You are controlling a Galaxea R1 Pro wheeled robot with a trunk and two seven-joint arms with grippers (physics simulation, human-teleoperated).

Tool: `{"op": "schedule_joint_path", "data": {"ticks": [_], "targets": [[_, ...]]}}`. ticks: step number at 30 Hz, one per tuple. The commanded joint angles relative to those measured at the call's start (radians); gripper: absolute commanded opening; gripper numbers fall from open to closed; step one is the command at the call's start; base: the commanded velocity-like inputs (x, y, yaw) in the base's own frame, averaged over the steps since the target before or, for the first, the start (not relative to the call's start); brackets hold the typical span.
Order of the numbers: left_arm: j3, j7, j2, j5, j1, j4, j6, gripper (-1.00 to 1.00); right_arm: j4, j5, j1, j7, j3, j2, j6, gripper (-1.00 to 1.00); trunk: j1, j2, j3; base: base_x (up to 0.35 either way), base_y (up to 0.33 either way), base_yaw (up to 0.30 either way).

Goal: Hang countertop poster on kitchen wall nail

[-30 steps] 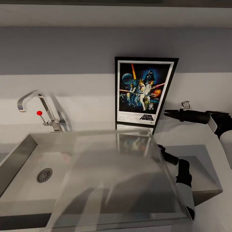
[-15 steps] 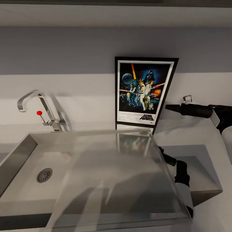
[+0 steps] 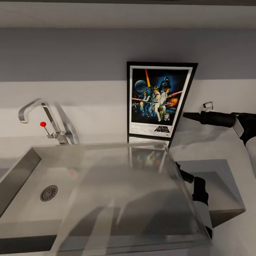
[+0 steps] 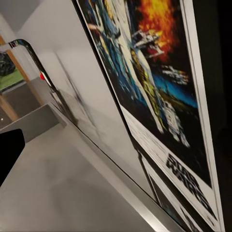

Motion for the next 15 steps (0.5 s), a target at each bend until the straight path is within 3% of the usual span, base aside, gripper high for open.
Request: {"op": "schedule_joint_path", "data": {"ticks": [1, 15], "targets": [[0.004, -0.005, 0.000, -0.003, 0.000, -0.001, -0.003, 1.00, 0.000, 0.003, -0.001, 0.004, -0.004, 0.000, 0.010, 1.00, 0.000, 0.000, -0.002, 0.000, 0.000, 0.000], [0.004, -0.005, 0.000, -0.003, 0.000, -0.001, -0.003, 1.00, 0.000, 0.003, -0.004, 0.005, -0.004, 0.000, 0.010, 1.00, 0.000, 0.000, -0.019, 0.000, 0.000, 0.000]]}}
